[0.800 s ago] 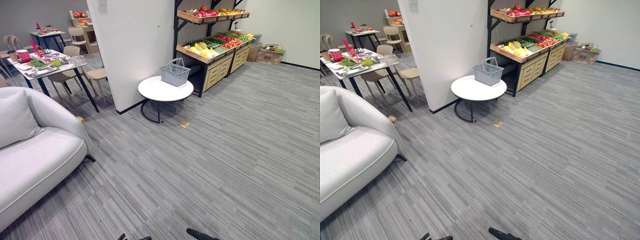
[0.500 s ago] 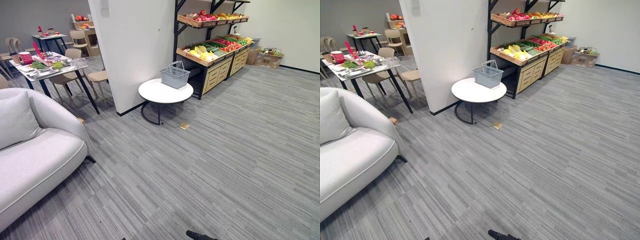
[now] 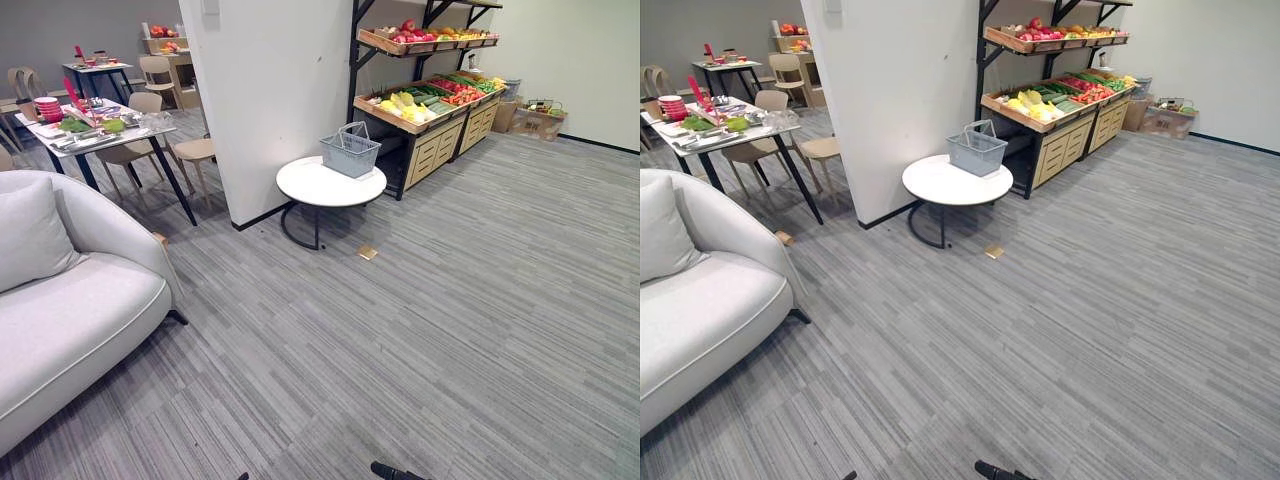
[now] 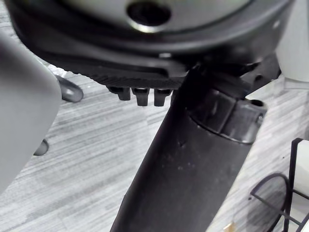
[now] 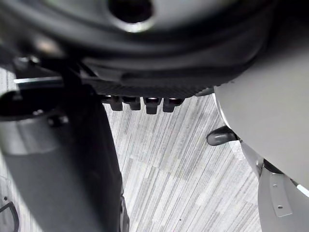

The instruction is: Pick vegetable in the basket

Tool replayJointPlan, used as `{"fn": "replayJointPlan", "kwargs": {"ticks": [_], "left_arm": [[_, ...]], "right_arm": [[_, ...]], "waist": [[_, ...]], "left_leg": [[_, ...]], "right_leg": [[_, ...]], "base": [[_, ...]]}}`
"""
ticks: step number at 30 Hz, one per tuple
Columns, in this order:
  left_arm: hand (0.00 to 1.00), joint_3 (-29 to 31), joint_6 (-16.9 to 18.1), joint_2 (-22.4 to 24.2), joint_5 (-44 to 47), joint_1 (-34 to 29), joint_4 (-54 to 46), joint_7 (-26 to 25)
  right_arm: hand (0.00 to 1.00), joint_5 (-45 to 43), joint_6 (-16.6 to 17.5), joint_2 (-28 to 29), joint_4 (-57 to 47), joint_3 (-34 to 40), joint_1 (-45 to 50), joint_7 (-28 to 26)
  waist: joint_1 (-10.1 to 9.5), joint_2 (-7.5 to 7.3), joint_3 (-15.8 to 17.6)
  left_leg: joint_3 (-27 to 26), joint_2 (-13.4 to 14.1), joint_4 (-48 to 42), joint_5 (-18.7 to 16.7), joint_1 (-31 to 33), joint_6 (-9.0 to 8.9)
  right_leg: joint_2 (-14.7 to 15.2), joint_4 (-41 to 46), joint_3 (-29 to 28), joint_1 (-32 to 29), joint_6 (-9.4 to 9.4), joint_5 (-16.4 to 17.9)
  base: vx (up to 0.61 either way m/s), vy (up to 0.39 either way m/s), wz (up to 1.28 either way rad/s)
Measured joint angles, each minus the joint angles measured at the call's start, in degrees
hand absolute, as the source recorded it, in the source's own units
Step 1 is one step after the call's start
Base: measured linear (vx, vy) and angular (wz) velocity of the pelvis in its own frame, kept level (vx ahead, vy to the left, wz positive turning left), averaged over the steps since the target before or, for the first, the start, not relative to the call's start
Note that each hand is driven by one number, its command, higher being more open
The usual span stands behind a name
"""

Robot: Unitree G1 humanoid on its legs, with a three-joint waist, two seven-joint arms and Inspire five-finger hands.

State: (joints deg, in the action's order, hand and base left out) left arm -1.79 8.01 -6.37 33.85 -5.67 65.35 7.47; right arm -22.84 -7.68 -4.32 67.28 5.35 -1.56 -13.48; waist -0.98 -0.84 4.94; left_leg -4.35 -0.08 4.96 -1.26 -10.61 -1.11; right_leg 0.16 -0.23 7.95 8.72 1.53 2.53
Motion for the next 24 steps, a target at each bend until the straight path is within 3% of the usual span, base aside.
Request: {"fn": "replayJointPlan", "kwargs": {"ticks": [24], "left_arm": [[1.00,-0.27,1.69,0.01,-0.79,-0.06,0.22,-1.18]], "right_arm": [[1.00,-1.98,3.03,-0.18,0.04,-2.42,1.09,-0.11]], "waist": [[-0.17,-0.34,0.14]], "left_leg": [[-1.22,-0.01,0.02,-0.12,-0.83,-0.16]], "right_leg": [[-0.08,-0.62,-0.70,0.68,0.03,-0.17]], "base": [[-0.02,-0.014,-0.01]]}}
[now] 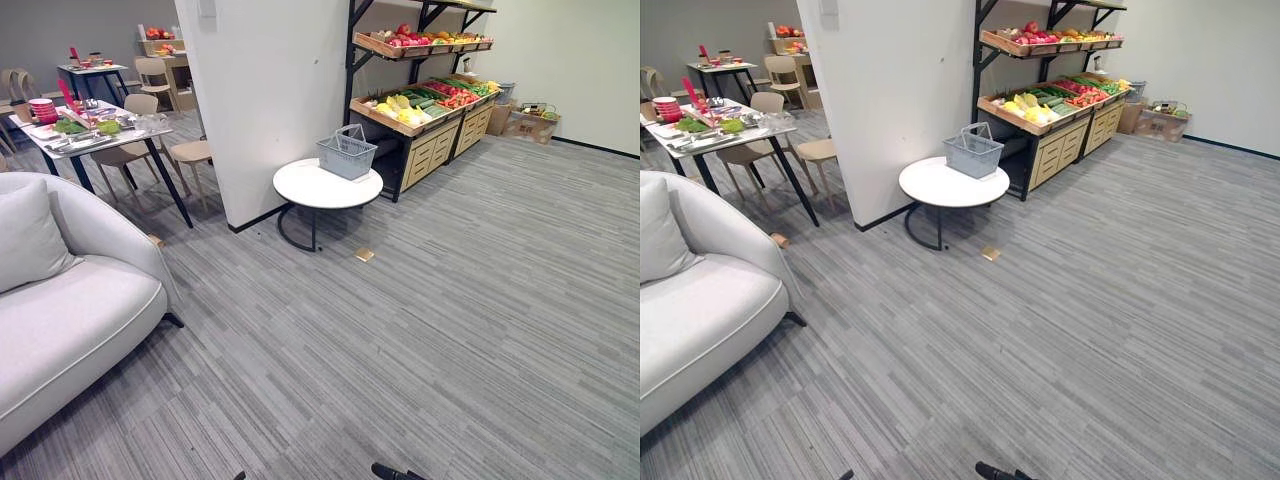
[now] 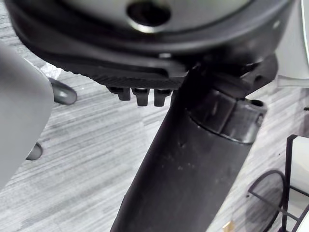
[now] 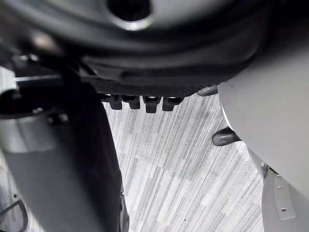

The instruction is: Pick vegetable in the basket

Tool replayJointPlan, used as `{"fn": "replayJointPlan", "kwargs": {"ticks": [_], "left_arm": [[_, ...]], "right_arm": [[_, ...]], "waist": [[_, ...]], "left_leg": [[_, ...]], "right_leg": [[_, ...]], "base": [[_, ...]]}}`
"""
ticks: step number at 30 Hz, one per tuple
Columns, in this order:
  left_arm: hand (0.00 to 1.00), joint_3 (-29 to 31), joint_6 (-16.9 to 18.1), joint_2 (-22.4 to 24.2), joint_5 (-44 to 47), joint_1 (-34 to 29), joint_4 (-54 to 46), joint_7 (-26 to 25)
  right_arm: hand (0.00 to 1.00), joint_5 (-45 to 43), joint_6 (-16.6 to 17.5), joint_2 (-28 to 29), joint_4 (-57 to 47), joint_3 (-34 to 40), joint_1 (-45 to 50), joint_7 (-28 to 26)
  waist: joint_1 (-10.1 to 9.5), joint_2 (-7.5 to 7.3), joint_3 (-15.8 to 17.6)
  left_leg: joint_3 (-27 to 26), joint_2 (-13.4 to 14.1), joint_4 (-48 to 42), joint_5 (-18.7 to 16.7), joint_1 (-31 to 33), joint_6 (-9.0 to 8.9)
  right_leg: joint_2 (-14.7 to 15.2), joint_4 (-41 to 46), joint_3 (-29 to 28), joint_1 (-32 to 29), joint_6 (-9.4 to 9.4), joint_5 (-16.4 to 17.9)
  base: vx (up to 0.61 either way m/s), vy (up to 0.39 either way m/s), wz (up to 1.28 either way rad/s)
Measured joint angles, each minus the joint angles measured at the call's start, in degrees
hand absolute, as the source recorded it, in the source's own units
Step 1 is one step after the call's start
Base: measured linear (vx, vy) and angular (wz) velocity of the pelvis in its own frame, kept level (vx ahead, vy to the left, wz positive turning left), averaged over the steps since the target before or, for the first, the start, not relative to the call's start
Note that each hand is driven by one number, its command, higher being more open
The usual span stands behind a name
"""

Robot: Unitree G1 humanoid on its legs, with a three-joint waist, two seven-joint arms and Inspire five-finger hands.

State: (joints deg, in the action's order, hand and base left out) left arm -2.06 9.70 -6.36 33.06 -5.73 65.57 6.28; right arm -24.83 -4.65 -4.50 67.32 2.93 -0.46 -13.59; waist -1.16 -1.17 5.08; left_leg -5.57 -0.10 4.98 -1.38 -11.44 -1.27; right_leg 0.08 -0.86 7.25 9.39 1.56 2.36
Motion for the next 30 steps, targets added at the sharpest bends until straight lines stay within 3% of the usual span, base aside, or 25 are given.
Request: {"fn": "replayJointPlan", "kwargs": {"ticks": [4,8,10,13,16,17,20,21,23,25,26,27,28,30], "left_arm": [[1.00,-0.01,0.22,0.13,-0.51,0.19,-0.11,0.47],[1.00,-0.03,0.10,-0.29,-2.61,0.42,-1.15,1.44],[1.00,-0.02,-0.13,-0.73,-4.47,0.46,-1.73,1.55],[1.00,-0.01,-0.61,-1.71,-4.98,0.41,-2.69,1.61],[1.00,0.32,-1.68,-2.55,-4.81,0.44,-3.08,1.53],[1.00,0.32,-2.15,-2.71,-4.85,0.65,-2.83,1.44],[1.00,0.27,-2.38,-2.82,-4.95,1.28,-2.11,1.52],[1.00,0.29,-2.45,-2.83,-4.92,1.74,-1.47,1.78],[1.00,0.44,-2.47,-3.16,-4.95,1.77,-1.24,2.53],[1.00,0.87,-2.47,-3.23,-5.02,1.53,-1.17,2.56],[1.00,0.86,-2.47,-3.17,-5.31,1.42,-1.17,2.57],[1.00,0.75,-2.53,-2.65,-5.99,0.82,-0.97,2.58],[1.00,1.20,-2.81,-2.15,-5.87,0.67,-1.29,2.86],[1.00,0.91,-3.68,-1.56,-4.63,0.44,-1.25,2.99]], "right_arm": [[1.00,-0.04,-0.82,-0.40,-0.07,-0.12,-0.37,-0.03],[1.00,-1.50,-0.93,-0.79,-0.21,-0.11,-1.19,-0.10],[1.00,-3.94,-0.52,-0.82,-0.24,-0.09,-1.18,-0.43],[1.00,-5.27,0.26,-0.83,-0.38,0.10,-1.04,-1.30],[1.00,-5.27,0.46,-0.96,-0.55,0.77,-1.28,-2.15],[1.00,-5.22,0.47,-1.26,-0.67,0.91,-1.51,-2.83],[1.00,-5.25,0.48,-1.49,-0.68,0.84,-2.44,-3.63],[1.00,-5.25,0.47,-1.48,-0.69,0.83,-2.84,-3.76],[1.00,-5.21,0.41,-1.46,-0.75,1.19,-3.39,-3.92],[1.00,-4.81,0.11,-1.52,-1.39,3.42,-3.32,-4.00],[1.00,-4.53,-0.08,-1.61,-1.39,3.96,-3.25,-3.98],[1.00,-4.41,-0.47,-2.07,-1.45,4.78,-3.39,-3.96],[1.00,-4.46,-0.89,-2.23,-1.61,5.15,-4.21,-3.79],[1.00,-4.35,-1.76,-3.25,-1.69,5.84,-4.48,-2.91]], "waist": [[-0.12,0.45,1.28],[-0.11,0.52,2.79],[-0.11,-0.21,2.84],[-0.08,-1.09,3.16],[-0.14,-1.64,3.76],[-0.11,-1.20,4.07],[-0.05,-0.46,4.48],[-0.07,-0.43,4.70],[-0.10,-1.12,5.26],[-0.03,-1.34,5.94],[0.01,-0.89,5.90],[0.10,0.96,5.86],[0.00,1.70,6.05],[0.29,1.98,6.25]], "left_leg": [[-1.64,0.22,-0.49,-0.68,-2.50,-0.36],[-2.28,-0.10,-6.32,-4.36,0.22,1.67],[-2.19,-0.68,-9.79,-6.11,2.20,2.83],[-1.92,-1.39,-12.90,-7.76,3.71,4.03],[-1.90,-0.87,-14.28,-9.28,2.81,4.27],[-1.92,1.17,-14.62,-10.27,1.87,3.57],[-1.98,4.88,-14.89,-11.13,1.84,2.35],[-1.90,6.46,-14.88,-11.67,1.73,1.44],[-2.14,6.95,-14.52,-12.75,0.02,-0.10],[-2.59,7.46,-14.05,-15.49,-4.59,-2.92],[-2.54,8.30,-13.80,-16.16,-5.85,-3.75],[-2.70,10.88,-12.43,-16.51,-7.54,-4.77],[-2.67,12.83,-13.14,-14.64,-8.42,-6.93],[-1.25,13.55,-17.29,-12.79,-9.08,-8.12]], "right_leg": [[-0.02,2.78,-0.93,0.79,0.13,0.08],[1.16,8.64,-1.12,-1.75,1.11,2.68],[2.47,12.84,-0.63,-4.24,1.70,5.30],[5.20,17.96,2.57,-6.40,4.49,8.14],[6.21,24.43,4.27,-8.42,4.35,8.15],[5.12,25.74,5.48,-9.93,1.89,10.13],[2.19,21.95,5.40,-13.20,2.16,9.57],[1.12,16.21,5.49,-14.59,3.21,7.27],[2.28,10.08,5.65,-16.26,4.24,2.66],[4.80,10.12,7.27,-17.00,3.59,-3.80],[4.46,11.06,8.19,-16.50,2.21,-6.41],[2.42,13.90,9.47,-16.46,-1.48,-5.18],[1.92,19.90,10.55,-17.46,-3.27,-1.24],[2.51,27.91,11.37,-17.90,-4.63,4.44]], "base": [[-0.04,0.001,-0.19],[-0.11,0.022,-0.17],[-0.12,0.022,0.07],[-0.05,0.033,0.10],[0.03,-0.003,-0.02],[0.08,-0.010,-0.07],[0.07,-0.056,-0.07],[0.15,-0.142,-0.04],[0.24,-0.185,-0.04],[0.37,-0.251,0.04],[0.44,-0.295,0.15],[0.59,-0.388,0.23],[0.59,-0.414,0.26],[0.45,-0.340,0.24]]}}
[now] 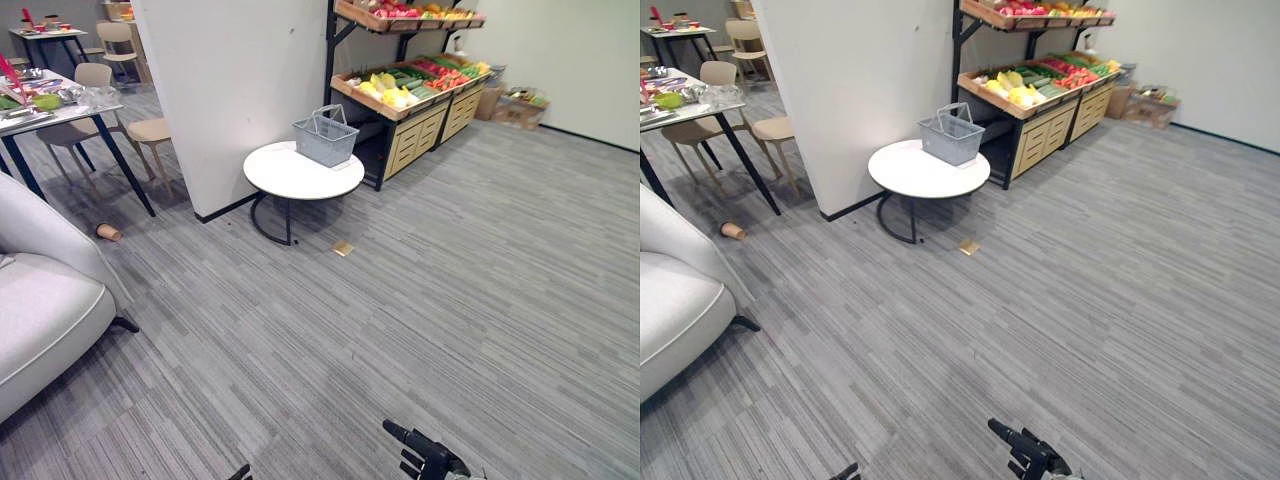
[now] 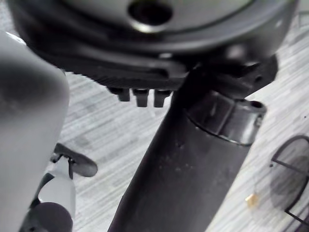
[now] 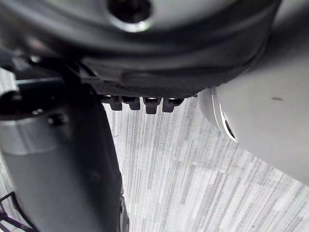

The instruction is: Pick vegetable in the basket

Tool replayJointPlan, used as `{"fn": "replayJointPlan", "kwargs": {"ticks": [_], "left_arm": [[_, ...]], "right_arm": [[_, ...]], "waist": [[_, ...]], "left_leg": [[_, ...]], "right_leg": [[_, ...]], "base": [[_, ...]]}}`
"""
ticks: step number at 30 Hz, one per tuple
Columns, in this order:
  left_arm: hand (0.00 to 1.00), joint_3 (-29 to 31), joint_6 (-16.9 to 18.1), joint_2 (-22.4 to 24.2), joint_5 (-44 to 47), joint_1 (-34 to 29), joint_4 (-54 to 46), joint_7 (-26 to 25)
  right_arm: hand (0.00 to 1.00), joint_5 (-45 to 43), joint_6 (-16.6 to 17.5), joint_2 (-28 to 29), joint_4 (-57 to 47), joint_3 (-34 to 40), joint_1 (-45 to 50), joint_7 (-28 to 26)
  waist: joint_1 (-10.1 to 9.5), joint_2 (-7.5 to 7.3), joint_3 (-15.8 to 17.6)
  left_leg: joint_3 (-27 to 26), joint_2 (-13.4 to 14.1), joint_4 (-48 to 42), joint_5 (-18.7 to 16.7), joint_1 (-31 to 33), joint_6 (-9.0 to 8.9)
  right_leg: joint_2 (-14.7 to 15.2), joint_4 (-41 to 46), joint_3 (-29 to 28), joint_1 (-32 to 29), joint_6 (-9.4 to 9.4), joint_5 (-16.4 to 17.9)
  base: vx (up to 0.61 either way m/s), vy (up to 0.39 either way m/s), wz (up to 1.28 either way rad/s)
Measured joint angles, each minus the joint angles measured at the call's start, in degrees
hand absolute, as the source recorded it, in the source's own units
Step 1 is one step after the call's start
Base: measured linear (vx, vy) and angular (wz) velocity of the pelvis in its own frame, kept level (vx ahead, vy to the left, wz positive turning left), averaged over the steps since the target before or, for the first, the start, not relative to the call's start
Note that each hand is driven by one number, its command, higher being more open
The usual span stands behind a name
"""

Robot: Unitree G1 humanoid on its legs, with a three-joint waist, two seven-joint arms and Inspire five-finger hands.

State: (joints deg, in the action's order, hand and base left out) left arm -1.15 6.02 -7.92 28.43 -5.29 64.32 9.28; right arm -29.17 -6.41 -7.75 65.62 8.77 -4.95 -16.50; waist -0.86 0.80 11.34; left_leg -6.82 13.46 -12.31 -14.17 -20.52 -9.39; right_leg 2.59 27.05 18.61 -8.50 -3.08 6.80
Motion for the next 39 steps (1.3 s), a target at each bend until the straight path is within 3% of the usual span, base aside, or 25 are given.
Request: {"fn": "replayJointPlan", "kwargs": {"ticks": [2,5,8,11,13,14,16,18,19,21,22,23,26,27,28,29,30,31,32,33,34,35,36,37,39], "left_arm": [[1.00,0.45,0.21,0.25,1.32,-1.33,0.05,0.04],[1.00,2.84,1.48,2.11,1.61,-1.47,-0.43,0.24],[1.00,4.98,3.23,2.71,3.64,-1.45,-1.71,0.30],[1.00,7.47,4.18,2.93,5.27,-1.08,-2.29,0.72],[1.00,9.14,4.78,2.84,6.48,-0.43,-2.51,1.15],[1.00,9.35,5.28,3.07,6.88,-0.46,-2.69,1.06],[1.00,9.32,6.04,3.47,6.95,-0.87,-2.46,0.69],[1.00,9.30,6.17,3.21,7.03,-0.58,-2.07,0.69],[1.00,9.33,6.52,2.66,7.15,-0.59,-2.00,0.72],[1.00,9.32,5.96,1.88,7.24,-0.87,-0.82,0.63],[1.00,9.33,5.54,1.56,7.22,-2.26,-0.40,0.50],[1.00,9.32,5.31,1.37,7.19,-2.62,-0.40,0.50],[1.00,8.53,4.49,-0.24,6.51,-3.72,0.23,0.52],[1.00,8.43,4.38,-0.47,6.33,-3.67,0.53,0.33],[1.00,8.04,3.62,-0.72,6.20,-3.48,1.45,-0.35],[1.00,6.00,2.91,-0.61,7.22,-1.24,2.57,-1.19],[1.00,6.00,2.84,-0.58,7.38,-0.48,2.56,-1.18],[1.00,6.03,2.59,-0.35,7.45,-0.05,2.59,-1.18],[1.00,6.10,2.51,0.28,7.44,0.39,2.73,-1.22],[1.00,7.01,2.50,2.48,7.49,2.21,2.46,-0.81],[1.00,7.28,2.58,3.35,7.56,2.70,2.47,-0.60],[1.00,7.16,2.44,3.32,7.57,2.29,2.57,0.65],[1.00,7.08,1.30,1.67,7.28,1.98,2.26,3.39],[1.00,7.26,0.57,2.49,7.41,1.49,2.17,4.93],[1.00,9.19,0.04,3.85,8.53,0.31,1.25,5.87]], "right_arm": [[1.00,0.71,-0.78,0.33,0.58,0.05,0.79,0.74],[1.00,1.92,-0.83,-0.62,1.66,-0.14,1.14,0.87],[1.00,1.89,-0.57,-0.54,3.73,-1.08,1.49,1.74],[1.00,2.05,-0.51,-0.02,4.57,-0.97,2.27,2.26],[1.00,2.08,-0.13,0.33,4.40,-0.94,2.24,2.28],[1.00,2.06,0.07,0.37,4.36,-1.02,2.44,2.29],[1.00,2.04,0.57,0.21,4.00,-2.96,3.16,2.51],[1.00,2.00,0.84,0.33,3.89,-3.63,3.07,3.04],[1.00,2.01,0.69,0.60,3.98,-3.58,2.60,3.12],[1.00,1.95,0.35,1.01,4.00,-3.58,2.63,3.46],[1.00,1.91,0.24,1.51,3.79,-3.08,2.93,3.84],[1.00,1.86,0.34,1.63,3.39,-2.85,3.35,3.88],[1.00,1.78,0.61,1.64,1.28,-0.80,4.65,3.39],[1.00,1.58,0.73,1.49,0.94,-0.76,4.60,3.28],[1.00,0.32,1.03,1.14,0.13,-0.29,4.58,2.57],[1.00,-0.60,2.83,1.13,-1.21,4.15,4.39,0.77],[1.00,-0.16,2.62,0.85,-0.04,4.11,4.66,1.26],[1.00,-0.05,1.88,0.60,2.33,4.10,5.74,2.17],[1.00,-0.05,1.49,0.42,3.26,4.12,6.45,2.67],[1.00,-0.24,-0.12,-0.48,5.28,7.27,6.22,3.25],[1.00,-0.80,-0.01,-0.98,4.95,9.16,6.33,3.11],[1.00,-0.74,0.28,-0.52,2.08,9.52,6.38,3.51],[1.00,0.07,-0.07,0.42,1.72,9.18,7.04,3.87],[1.00,0.05,-0.92,0.55,2.56,10.68,7.17,4.68],[1.00,0.48,-1.20,0.35,2.47,10.83,8.43,5.05]], "waist": [[0.01,0.08,-1.81],[-0.24,3.32,-2.05],[-0.58,2.26,-1.10],[-1.61,0.07,0.28],[-1.84,-1.46,1.17],[-1.93,-1.43,1.24],[-2.83,0.16,0.71],[-3.29,-0.17,0.97],[-3.35,-1.19,1.59],[-3.48,-2.20,1.47],[-3.53,-3.01,1.34],[-3.43,-3.45,0.85],[-2.37,-5.31,-1.44],[-2.32,-5.53,-1.33],[-1.55,-5.33,-1.19],[1.13,-3.03,-1.37],[1.36,-3.33,-1.33],[1.64,-3.64,-1.20],[1.83,-3.25,-1.16],[1.68,0.17,1.00],[1.99,0.87,1.51],[3.30,0.27,1.22],[3.53,-1.77,0.65],[3.40,-0.06,0.34],[3.38,2.15,-1.52]], "left_leg": [[1.11,1.35,-9.71,0.76,2.82,-0.38],[2.14,5.53,-34.80,1.79,13.27,2.14],[-0.24,2.80,-46.85,-2.16,21.41,3.96],[-3.63,-2.00,-35.56,-5.66,27.02,4.61],[-3.33,-6.86,-20.73,-3.76,31.47,4.62],[-1.45,-9.18,-9.45,2.07,33.96,4.42],[0.97,-9.46,-3.31,13.64,37.31,3.12],[0.21,-10.13,-3.06,18.38,36.67,8.02],[-0.32,-10.84,-3.26,18.02,35.70,10.05],[-2.09,-11.70,-3.00,17.42,33.23,10.94],[-4.21,-13.00,-3.06,15.73,29.20,12.75],[-4.52,-13.76,-3.37,14.65,27.76,12.94],[-4.37,-17.93,-3.46,5.95,21.80,14.27],[-4.41,-18.39,-3.32,5.21,20.48,14.44],[-4.33,-18.46,-2.00,3.74,16.86,14.71],[-2.83,-13.55,3.57,0.33,9.68,13.20],[-2.77,-13.38,3.90,-0.16,8.81,11.11],[-1.97,-13.47,3.43,-1.18,7.16,9.35],[-1.58,-12.87,3.01,-1.82,6.29,8.34],[-0.97,-10.42,3.05,-1.10,4.22,7.93],[-0.63,-10.33,3.14,-1.41,3.86,8.10],[0.28,-11.01,1.87,-2.01,4.06,8.60],[0.85,-12.01,-3.41,-2.65,4.89,8.56],[1.87,-9.38,-10.48,-3.40,5.94,8.40],[3.02,-5.08,-23.18,-2.51,10.42,6.45]], "right_leg": [[-1.10,-0.80,-0.42,2.74,0.28,5.56],[-6.71,-6.76,-1.73,8.37,-0.55,6.06],[-8.66,-14.33,-4.92,17.21,-1.53,5.45],[-6.94,-17.73,-8.32,23.03,-1.08,5.62],[-4.20,-19.17,-9.57,24.96,0.28,6.42],[-3.13,-20.43,-10.09,25.96,0.77,6.70],[-3.23,-23.24,-11.96,27.95,2.09,7.14],[-2.04,-23.27,-12.41,28.78,3.55,6.75],[-0.94,-21.16,-12.76,28.21,5.55,5.52],[0.78,-15.77,-13.36,27.34,7.21,4.48],[3.09,-6.51,-14.36,25.96,8.10,3.57],[4.33,-1.36,-14.14,24.47,8.11,3.11],[12.55,24.88,-9.80,15.21,4.54,-6.61],[13.65,28.48,-9.62,13.67,4.15,-4.77],[14.05,32.85,-8.90,9.99,4.12,2.18],[5.52,7.44,-0.87,-2.49,5.84,8.86],[3.50,-4.09,-1.03,-3.62,5.46,3.95],[2.17,-9.84,-2.55,-2.71,2.23,-7.26],[1.41,-10.98,-2.45,-1.18,-0.66,-8.60],[1.51,-0.48,-1.20,-5.26,2.51,-5.74],[2.38,5.85,-1.54,-8.75,5.63,-1.95],[3.75,3.83,-2.50,-11.57,6.24,0.13],[5.15,-0.59,-2.75,-10.50,3.86,-2.59],[3.17,-1.72,-1.45,-7.22,0.55,-2.62],[-0.02,-3.69,0.60,-4.01,-0.20,-0.55]], "base": [[0.43,-0.333,0.08],[0.48,-0.301,-0.27],[0.46,-0.126,-0.50],[0.41,-0.029,-0.60],[0.35,0.079,-0.51],[0.38,0.132,-0.34],[0.39,0.140,-0.41],[0.55,0.211,-0.11],[0.58,0.221,0.02],[0.37,0.155,-0.13],[0.38,0.189,-0.24],[0.52,0.279,-0.22],[0.36,0.159,0.04],[0.46,0.152,-0.09],[0.78,0.110,0.04],[0.87,0.058,0.22],[0.92,-0.028,0.45],[0.47,-0.100,0.39],[0.65,-0.160,0.23],[0.54,-0.146,0.04],[0.59,-0.187,-0.09],[0.39,-0.193,0.04],[0.53,-0.287,0.17],[0.45,-0.265,0.24],[0.54,-0.242,0.17]]}}
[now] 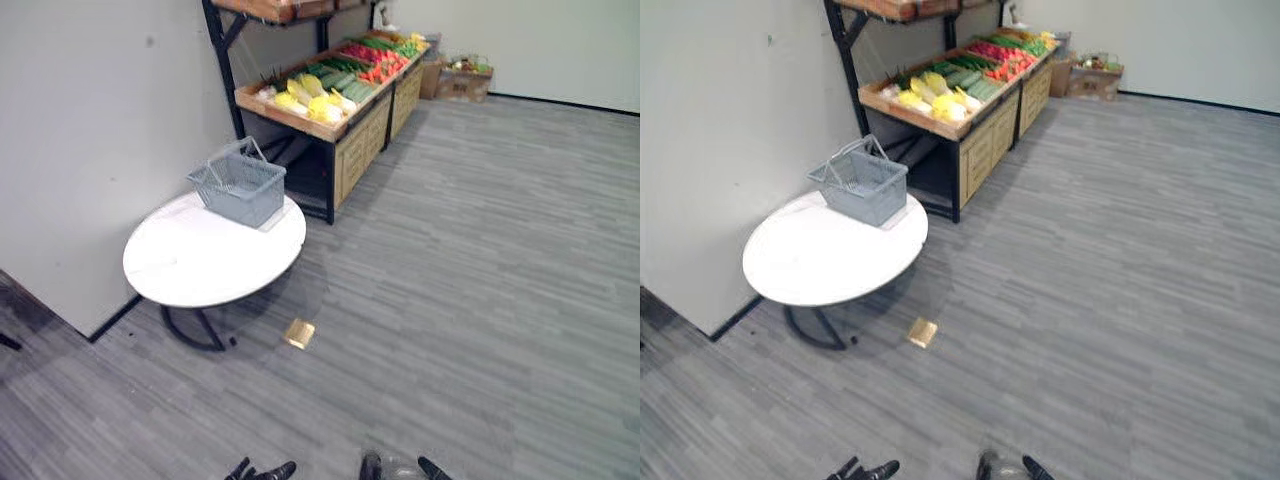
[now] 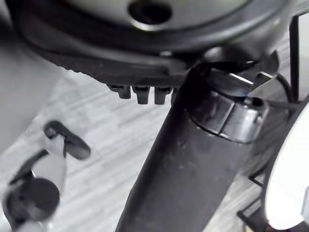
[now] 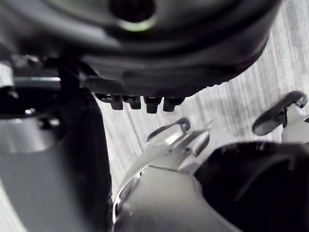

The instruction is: Pick vegetable in the basket

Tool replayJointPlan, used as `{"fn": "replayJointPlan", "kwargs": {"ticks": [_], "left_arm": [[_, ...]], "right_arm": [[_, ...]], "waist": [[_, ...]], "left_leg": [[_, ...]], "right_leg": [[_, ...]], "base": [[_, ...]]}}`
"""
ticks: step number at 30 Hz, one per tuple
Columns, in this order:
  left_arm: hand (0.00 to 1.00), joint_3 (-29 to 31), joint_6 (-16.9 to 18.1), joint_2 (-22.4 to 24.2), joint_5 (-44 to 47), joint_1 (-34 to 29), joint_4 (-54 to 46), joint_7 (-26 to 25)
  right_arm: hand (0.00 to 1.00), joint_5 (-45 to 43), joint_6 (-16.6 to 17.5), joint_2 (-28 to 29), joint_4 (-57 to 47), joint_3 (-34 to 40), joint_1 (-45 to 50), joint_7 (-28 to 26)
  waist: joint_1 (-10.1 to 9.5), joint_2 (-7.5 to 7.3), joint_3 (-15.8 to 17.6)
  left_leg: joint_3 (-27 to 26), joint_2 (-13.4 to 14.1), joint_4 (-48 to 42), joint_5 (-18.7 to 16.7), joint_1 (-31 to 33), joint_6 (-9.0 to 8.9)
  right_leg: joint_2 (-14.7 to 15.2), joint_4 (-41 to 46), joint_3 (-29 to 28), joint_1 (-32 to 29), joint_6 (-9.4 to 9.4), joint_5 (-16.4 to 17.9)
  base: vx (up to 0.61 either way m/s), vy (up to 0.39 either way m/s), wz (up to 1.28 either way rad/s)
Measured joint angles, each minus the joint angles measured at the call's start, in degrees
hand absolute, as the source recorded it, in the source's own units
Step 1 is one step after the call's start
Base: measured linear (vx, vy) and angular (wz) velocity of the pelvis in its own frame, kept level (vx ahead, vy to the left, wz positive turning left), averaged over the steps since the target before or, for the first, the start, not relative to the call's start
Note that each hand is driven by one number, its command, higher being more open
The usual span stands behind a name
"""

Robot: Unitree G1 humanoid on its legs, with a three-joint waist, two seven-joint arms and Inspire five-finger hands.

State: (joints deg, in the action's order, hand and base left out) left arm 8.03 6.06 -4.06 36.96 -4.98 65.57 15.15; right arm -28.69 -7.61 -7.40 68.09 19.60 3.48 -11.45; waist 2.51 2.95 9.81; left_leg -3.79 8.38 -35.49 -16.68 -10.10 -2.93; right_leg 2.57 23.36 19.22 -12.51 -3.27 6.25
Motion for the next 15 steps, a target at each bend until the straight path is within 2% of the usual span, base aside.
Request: {"fn": "replayJointPlan", "kwargs": {"ticks": [1,2,3,5,7,9,10,11,13,14,15], "left_arm": [[1.00,1.12,-0.33,0.87,1.26,-0.69,-1.55,0.63],[1.00,1.54,-0.39,0.82,1.24,-0.60,-1.95,0.91],[1.00,2.03,-0.20,0.76,1.18,-0.36,-2.73,1.12],[1.00,2.42,0.54,0.42,1.23,-0.40,-3.53,1.39],[1.00,2.33,1.51,0.02,1.27,-0.40,-3.86,2.12],[1.00,2.31,2.48,0.25,1.31,-0.39,-4.20,2.29],[1.00,2.26,2.63,0.48,1.24,-0.41,-4.30,2.15],[1.00,2.27,2.62,0.90,1.23,-0.82,-4.34,1.69],[1.00,2.39,2.29,1.52,1.82,-2.44,-4.14,1.12],[1.00,2.20,2.20,0.95,1.83,-2.67,-3.45,0.34],[1.00,2.09,2.08,-0.01,1.92,-3.86,-2.13,-0.60]], "right_arm": [[1.00,1.57,-0.01,-1.92,-0.02,-2.39,-0.40,0.01],[1.00,1.60,0.12,-2.47,0.04,-3.90,-0.65,0.22],[1.00,1.57,0.16,-3.01,0.31,-6.00,-1.39,0.38],[1.00,1.50,0.91,-2.64,0.18,-7.66,-2.61,0.17],[1.00,1.48,2.21,-1.88,0.05,-8.08,-4.09,-0.60],[1.00,1.46,3.16,-1.39,-0.37,-9.39,-4.87,-1.10],[1.00,1.41,3.35,-1.16,-0.45,-10.54,-5.12,-1.10],[1.00,1.36,3.46,-1.06,-0.49,-12.04,-5.11,-1.10],[1.00,1.41,3.39,-1.24,-0.67,-14.39,-5.20,-1.35],[1.00,1.37,3.29,-1.10,-0.70,-14.80,-5.20,-1.77],[1.00,1.33,3.21,-0.48,-0.62,-14.55,-5.17,-1.86]], "waist": [[-1.22,2.51,-0.35],[-1.48,2.82,0.23],[-2.40,2.51,1.28],[-3.01,1.34,1.84],[-3.09,0.49,1.93],[-3.51,-0.04,2.00],[-3.96,-0.44,2.26],[-4.51,-0.38,2.26],[-5.94,0.90,1.86],[-6.73,0.86,2.07],[-7.07,-0.38,2.34]], "left_leg": [[0.22,5.51,-16.23,2.89,5.80,-3.82],[0.00,7.15,-20.21,2.71,6.77,-3.62],[-0.28,8.36,-25.11,1.95,8.23,-2.86],[-1.15,7.21,-24.43,1.00,10.69,-1.84],[-3.64,6.01,-18.23,-0.46,14.89,-1.33],[-5.52,2.53,-3.82,-0.06,18.55,-1.27],[-5.23,-0.64,7.52,2.50,19.80,-1.35],[-4.15,-3.39,19.87,8.17,20.99,-2.23],[-1.86,-4.04,25.30,14.86,25.22,-4.09],[-2.07,-4.05,24.88,19.84,25.62,-2.41],[-3.81,-4.72,26.36,26.80,23.64,2.57]], "right_leg": [[-4.21,-0.96,0.46,4.29,-0.94,2.85],[-5.47,-1.73,0.44,6.70,-1.52,3.47],[-7.35,-4.58,-0.60,13.09,-2.08,4.04],[-7.43,-8.27,-2.16,18.45,-2.12,4.08],[-6.89,-12.75,-3.92,23.17,-1.71,4.06],[-5.15,-15.25,-4.91,26.28,-0.35,4.96],[-3.74,-15.87,-5.17,27.52,0.60,5.80],[-3.02,-17.28,-5.61,28.87,1.41,6.32],[-4.00,-20.03,-7.10,30.04,2.72,6.76],[-3.92,-20.82,-7.71,31.26,3.65,7.20],[-2.19,-20.26,-8.16,32.63,5.23,8.02]], "base": [[0.55,-0.208,0.05],[0.64,-0.190,-0.19],[0.51,-0.121,-0.29],[0.42,-0.072,-0.40],[0.41,-0.037,-0.37],[0.42,0.033,-0.21],[0.47,0.119,-0.10],[0.39,0.104,-0.10],[0.43,0.137,-0.28],[0.76,0.235,-0.30],[0.67,0.201,-0.05]]}}
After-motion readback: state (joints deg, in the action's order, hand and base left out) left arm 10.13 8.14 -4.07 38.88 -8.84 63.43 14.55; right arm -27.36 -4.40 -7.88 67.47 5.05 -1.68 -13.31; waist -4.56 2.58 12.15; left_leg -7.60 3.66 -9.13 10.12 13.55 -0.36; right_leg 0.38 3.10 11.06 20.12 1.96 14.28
